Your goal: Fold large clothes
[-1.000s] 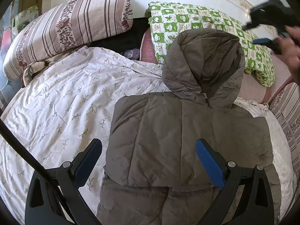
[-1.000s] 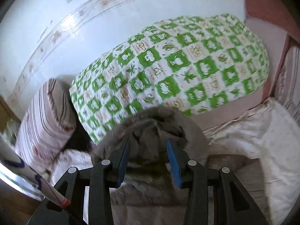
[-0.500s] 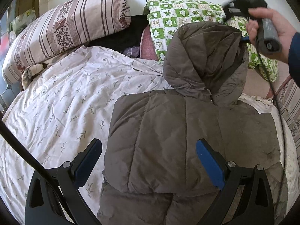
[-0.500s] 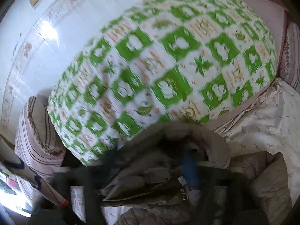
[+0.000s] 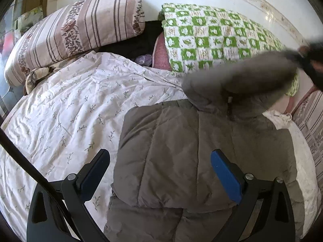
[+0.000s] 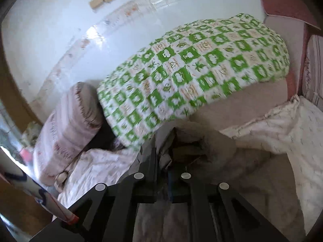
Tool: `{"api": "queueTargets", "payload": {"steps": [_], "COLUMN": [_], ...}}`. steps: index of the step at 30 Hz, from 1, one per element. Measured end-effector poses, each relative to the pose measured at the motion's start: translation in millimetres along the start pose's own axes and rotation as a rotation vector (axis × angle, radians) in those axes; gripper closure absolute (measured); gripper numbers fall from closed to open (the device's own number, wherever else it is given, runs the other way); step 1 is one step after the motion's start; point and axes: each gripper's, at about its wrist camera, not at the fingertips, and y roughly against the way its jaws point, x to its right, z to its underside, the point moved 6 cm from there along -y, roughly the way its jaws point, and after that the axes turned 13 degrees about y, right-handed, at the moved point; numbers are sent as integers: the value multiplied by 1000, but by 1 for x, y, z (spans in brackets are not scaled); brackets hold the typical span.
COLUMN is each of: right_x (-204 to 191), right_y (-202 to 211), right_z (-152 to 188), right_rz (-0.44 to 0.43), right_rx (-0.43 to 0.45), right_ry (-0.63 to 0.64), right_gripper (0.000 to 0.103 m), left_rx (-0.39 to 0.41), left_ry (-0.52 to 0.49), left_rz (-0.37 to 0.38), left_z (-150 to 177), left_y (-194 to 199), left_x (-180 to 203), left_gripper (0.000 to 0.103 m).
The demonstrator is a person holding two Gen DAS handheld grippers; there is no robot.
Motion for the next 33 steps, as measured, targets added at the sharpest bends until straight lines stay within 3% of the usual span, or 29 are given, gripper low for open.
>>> {"api": "queueTargets", "payload": {"steps": [7,13,16,21,25,33], "right_x": [10,26,35,50,52,53], "right_y": [56,42,29,15,22,69], "right_z": [108,194,223,239,232,176], "right_rz": [-61,-36,-27,-25,-36,61], "right_rx": [-47,-162,-218,-261,-282,-147], "right_ry": [-36,-66,-79,-88,-62,123], "right_gripper": [96,97,97,96,88,88], "left_rx": [18,8,-6,-58,-74,-89], "left_ry": [49,-7,-69,-194,-193,-163], "left_rz": [60,61,14,-99,-104,-94], "left_z": [-5,9,24,50,52,50], "left_y": [9,-4,-23,-56,-60,-60], "left_x": [0,22,34,45,42,35], "left_gripper": [3,3,3,3,3,3]}}
